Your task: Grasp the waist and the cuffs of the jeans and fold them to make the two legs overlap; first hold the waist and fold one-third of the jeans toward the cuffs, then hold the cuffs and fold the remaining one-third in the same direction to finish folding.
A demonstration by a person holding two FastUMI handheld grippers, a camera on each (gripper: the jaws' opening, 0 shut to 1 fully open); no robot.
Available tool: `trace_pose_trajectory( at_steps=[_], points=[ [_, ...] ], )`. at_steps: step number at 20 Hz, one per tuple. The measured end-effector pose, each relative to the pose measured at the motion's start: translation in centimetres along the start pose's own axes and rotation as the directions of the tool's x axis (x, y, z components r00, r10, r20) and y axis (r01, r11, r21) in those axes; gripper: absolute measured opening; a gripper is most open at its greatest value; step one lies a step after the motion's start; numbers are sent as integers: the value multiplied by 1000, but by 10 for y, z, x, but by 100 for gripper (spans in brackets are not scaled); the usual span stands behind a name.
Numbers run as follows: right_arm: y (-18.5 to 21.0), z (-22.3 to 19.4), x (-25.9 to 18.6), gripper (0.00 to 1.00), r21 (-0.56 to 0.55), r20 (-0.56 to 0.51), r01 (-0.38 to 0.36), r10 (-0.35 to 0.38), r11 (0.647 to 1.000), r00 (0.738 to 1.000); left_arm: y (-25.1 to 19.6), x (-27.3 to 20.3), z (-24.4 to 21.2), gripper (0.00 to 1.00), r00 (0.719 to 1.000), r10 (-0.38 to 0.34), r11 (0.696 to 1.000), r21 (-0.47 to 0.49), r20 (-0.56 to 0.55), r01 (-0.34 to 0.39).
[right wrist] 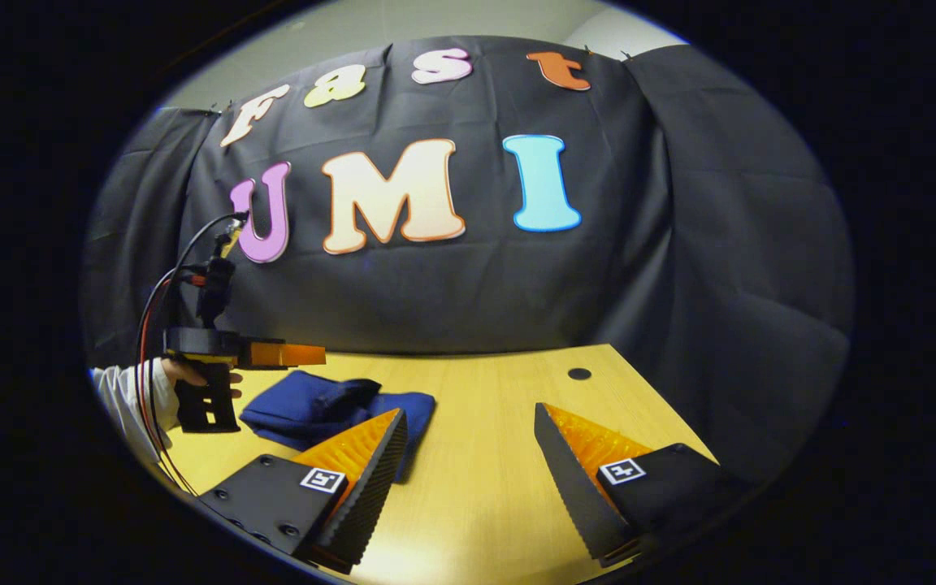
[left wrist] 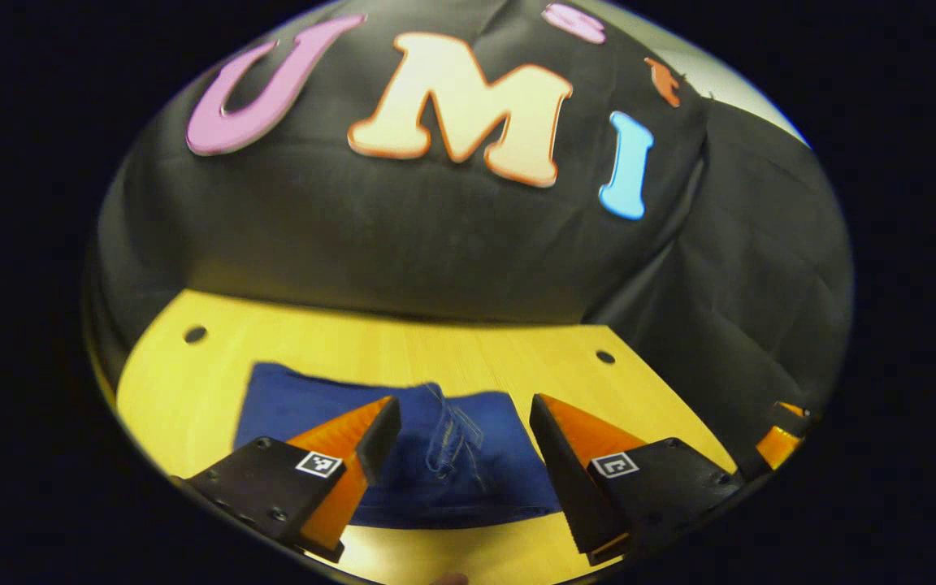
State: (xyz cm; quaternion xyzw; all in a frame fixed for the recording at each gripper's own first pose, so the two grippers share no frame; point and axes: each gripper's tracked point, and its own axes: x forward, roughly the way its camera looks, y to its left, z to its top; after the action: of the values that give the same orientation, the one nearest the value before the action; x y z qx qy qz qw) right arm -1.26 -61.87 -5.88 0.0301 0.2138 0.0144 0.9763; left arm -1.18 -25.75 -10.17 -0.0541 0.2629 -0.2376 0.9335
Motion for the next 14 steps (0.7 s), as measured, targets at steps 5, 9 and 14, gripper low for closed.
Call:
trace_pose_trajectory(
  at_steps=[5,9,14],
  points=[
    [83,70,-31,97,43,161,-99,90,994,983,28,-119,58,95,964,112,984,108,240,-141],
    [138,117,-74,97,36,283,-151,134,988,950,53,-206,67,95,936,172,967,130,307,-221],
    [178,138,-115,94,26,357,-178,157,984,921,67,-264,72,95,917,175,964,128,358,-234]
  ],
)
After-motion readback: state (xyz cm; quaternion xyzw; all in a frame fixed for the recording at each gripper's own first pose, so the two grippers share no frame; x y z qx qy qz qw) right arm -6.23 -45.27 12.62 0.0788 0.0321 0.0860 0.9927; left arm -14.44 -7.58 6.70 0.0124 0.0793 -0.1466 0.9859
